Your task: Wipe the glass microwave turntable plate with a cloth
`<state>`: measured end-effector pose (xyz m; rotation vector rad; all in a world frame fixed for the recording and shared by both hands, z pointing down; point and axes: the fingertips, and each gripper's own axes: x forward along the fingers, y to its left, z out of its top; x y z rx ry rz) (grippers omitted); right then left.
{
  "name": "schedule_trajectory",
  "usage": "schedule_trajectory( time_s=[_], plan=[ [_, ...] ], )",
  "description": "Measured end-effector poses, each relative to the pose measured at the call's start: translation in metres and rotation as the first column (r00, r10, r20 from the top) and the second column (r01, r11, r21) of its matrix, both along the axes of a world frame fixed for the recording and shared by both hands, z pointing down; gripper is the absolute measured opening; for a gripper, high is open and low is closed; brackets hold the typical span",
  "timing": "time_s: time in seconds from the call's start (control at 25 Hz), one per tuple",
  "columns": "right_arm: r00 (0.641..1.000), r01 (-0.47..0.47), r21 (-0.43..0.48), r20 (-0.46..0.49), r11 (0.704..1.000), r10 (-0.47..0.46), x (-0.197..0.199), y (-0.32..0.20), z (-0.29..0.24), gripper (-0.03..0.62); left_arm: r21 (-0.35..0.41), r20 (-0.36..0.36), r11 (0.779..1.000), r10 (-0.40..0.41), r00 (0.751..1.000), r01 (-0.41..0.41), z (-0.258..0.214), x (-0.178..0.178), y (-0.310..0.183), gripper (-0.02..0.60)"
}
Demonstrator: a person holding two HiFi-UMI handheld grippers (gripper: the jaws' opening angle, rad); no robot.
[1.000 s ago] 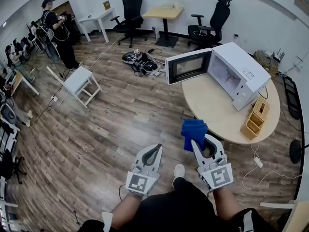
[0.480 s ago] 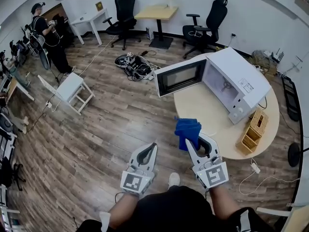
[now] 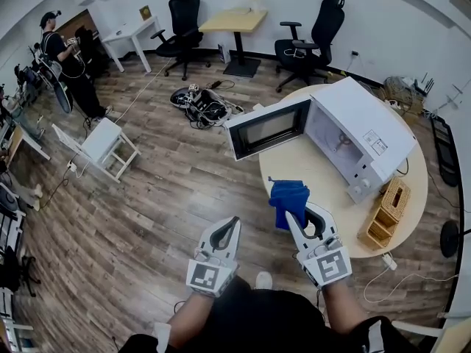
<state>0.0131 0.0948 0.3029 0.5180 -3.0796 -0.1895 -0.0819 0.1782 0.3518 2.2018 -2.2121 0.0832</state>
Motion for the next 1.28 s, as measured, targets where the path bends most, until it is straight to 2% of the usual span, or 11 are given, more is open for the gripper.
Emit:
schedule_trajectory(
  time_s=[0.28, 0.52, 0.76, 1.0, 1.28],
  plan=[
    [0.999, -0.033, -0.002, -0.003, 0.999, 0.033, -0.013, -0.032, 0.005, 0.090, 0.015, -0.024, 0.999, 0.039, 0.999, -0.038, 0.003, -0.015, -0.036, 0.006],
    [0.995, -0.093, -0.032, 0.026, 0.995, 0.094, -0.033, -0.071, 0.004, 0.089, 0.025, -0.006, 0.995, 0.097, 0.995, -0.097, -0.013, -0.048, -0.083, 0.006],
    [0.986, -0.161, -0.050, 0.026, 0.986, 0.162, -0.061, -0.116, -0.003, 0.091, 0.027, -0.050, 0.985, 0.174, 0.983, -0.173, -0.015, -0.084, -0.140, 0.006],
    [0.971, -0.238, -0.039, 0.011, 0.970, 0.239, -0.082, -0.155, -0.006, 0.089, 0.023, -0.044, 0.960, 0.281, 0.959, -0.281, -0.012, -0.097, -0.192, 0.006],
    [0.936, -0.349, -0.071, 0.023, 0.935, 0.351, -0.090, -0.190, -0.003, 0.089, 0.037, -0.026, 0.902, 0.431, 0.902, -0.430, -0.024, -0.096, -0.244, 0.006]
  ],
)
